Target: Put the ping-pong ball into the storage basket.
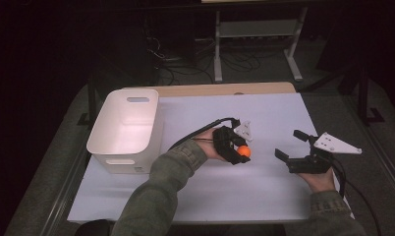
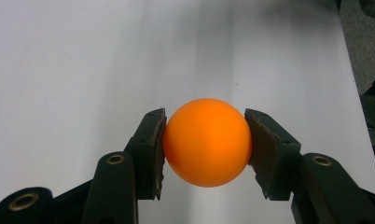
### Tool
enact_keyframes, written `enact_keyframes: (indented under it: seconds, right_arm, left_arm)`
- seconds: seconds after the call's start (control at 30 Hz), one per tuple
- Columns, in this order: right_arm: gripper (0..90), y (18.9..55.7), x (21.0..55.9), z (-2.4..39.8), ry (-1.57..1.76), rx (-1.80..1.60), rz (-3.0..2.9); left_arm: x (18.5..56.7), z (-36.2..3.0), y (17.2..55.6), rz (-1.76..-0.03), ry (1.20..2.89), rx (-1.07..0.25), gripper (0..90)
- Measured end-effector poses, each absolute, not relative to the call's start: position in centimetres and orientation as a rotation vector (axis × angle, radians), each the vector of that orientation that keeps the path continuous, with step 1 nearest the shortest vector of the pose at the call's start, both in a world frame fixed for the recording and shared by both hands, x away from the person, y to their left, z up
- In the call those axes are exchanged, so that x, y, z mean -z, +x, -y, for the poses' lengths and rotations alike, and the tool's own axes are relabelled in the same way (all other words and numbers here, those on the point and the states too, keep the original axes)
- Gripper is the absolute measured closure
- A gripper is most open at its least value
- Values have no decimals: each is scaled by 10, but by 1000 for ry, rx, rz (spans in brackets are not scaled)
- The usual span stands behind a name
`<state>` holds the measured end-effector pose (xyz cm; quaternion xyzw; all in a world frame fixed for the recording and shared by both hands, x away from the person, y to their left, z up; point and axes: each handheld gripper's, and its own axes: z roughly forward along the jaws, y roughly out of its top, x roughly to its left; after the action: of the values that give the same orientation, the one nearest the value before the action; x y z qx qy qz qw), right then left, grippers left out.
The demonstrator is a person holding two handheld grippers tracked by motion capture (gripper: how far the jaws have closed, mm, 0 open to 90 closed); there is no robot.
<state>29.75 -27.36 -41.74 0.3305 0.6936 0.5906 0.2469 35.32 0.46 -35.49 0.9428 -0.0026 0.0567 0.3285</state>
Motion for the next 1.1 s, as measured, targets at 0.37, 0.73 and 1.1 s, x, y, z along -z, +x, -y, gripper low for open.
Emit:
enact_keyframes:
  seconds: [0.37,0.73,1.1]
  right_arm:
    - [0,297,417,274,905,-1603,-1894]
    - [0,297,417,274,905,-1598,-1892]
    - [0,297,417,274,905,-1595,-1890]
  left_arm:
    - [339,-25,353,-5,2466,-184,501]
    - [320,-45,352,-23,2455,-214,500]
    - [310,-61,349,-27,2462,-220,501]
